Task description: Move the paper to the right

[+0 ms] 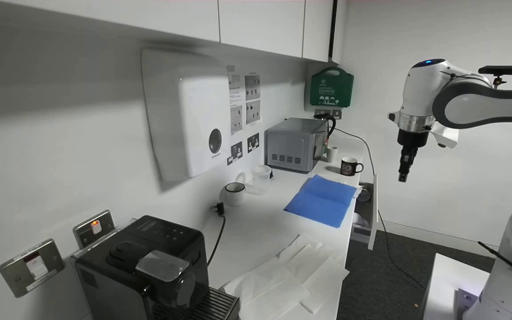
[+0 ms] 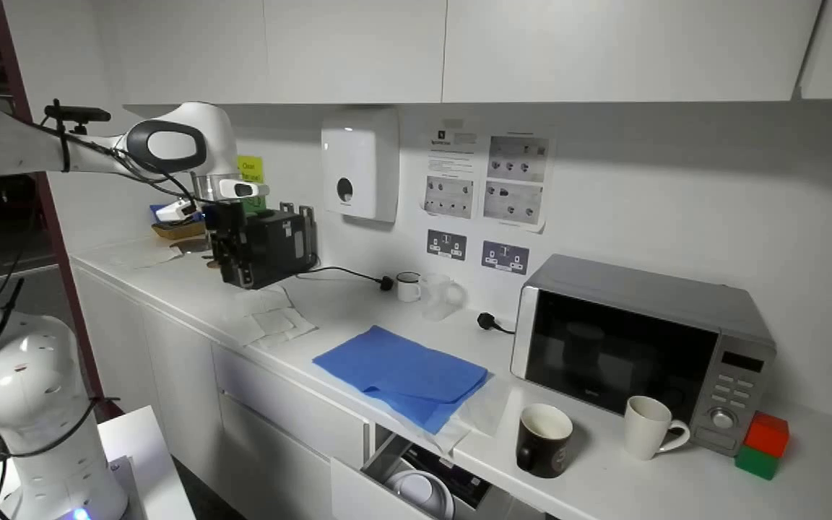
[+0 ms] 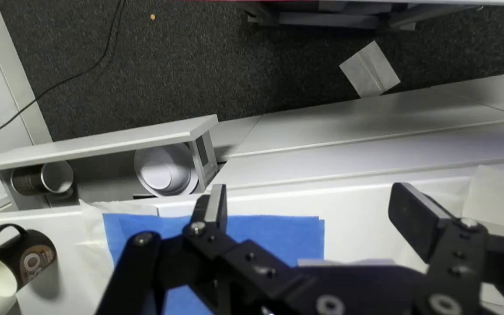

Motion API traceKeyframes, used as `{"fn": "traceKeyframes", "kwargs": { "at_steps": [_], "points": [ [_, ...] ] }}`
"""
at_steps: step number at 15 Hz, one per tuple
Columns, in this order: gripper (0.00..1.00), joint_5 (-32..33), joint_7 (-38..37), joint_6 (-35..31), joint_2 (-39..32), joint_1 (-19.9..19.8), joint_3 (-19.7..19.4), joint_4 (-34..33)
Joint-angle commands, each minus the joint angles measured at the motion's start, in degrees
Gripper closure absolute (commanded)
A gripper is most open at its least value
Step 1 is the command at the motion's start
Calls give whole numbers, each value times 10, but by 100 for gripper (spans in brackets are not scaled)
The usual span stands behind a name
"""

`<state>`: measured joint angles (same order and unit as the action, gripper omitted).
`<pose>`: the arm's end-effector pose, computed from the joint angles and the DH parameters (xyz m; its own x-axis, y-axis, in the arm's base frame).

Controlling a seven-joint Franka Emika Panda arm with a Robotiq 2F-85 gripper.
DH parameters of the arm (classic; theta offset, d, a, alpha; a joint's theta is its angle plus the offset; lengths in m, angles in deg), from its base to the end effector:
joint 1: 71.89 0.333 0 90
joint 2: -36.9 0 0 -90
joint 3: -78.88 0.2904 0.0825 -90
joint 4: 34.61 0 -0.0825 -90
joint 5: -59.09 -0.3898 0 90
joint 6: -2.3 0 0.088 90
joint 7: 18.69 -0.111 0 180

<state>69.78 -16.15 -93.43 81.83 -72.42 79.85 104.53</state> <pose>0.3392 -0.0154 0.5438 0.9978 0.0650 0.0158 0.0606 -0.9784 0.1976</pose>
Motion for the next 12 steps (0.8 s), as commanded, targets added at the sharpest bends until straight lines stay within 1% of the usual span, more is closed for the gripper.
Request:
{"fn": "traceKeyframes", "kwargs": {
  "at_steps": [1,4,7,11,12],
  "points": [
    [0,26,52,-47,-56,29,4,-44],
    [0,29,117,-61,-107,56,2,-90],
    [0,22,191,-50,-150,80,-5,-138],
    [0,16,303,-47,-187,100,-16,-186],
    [0,17,245,-56,-163,87,-2,-149]
  ]
}}
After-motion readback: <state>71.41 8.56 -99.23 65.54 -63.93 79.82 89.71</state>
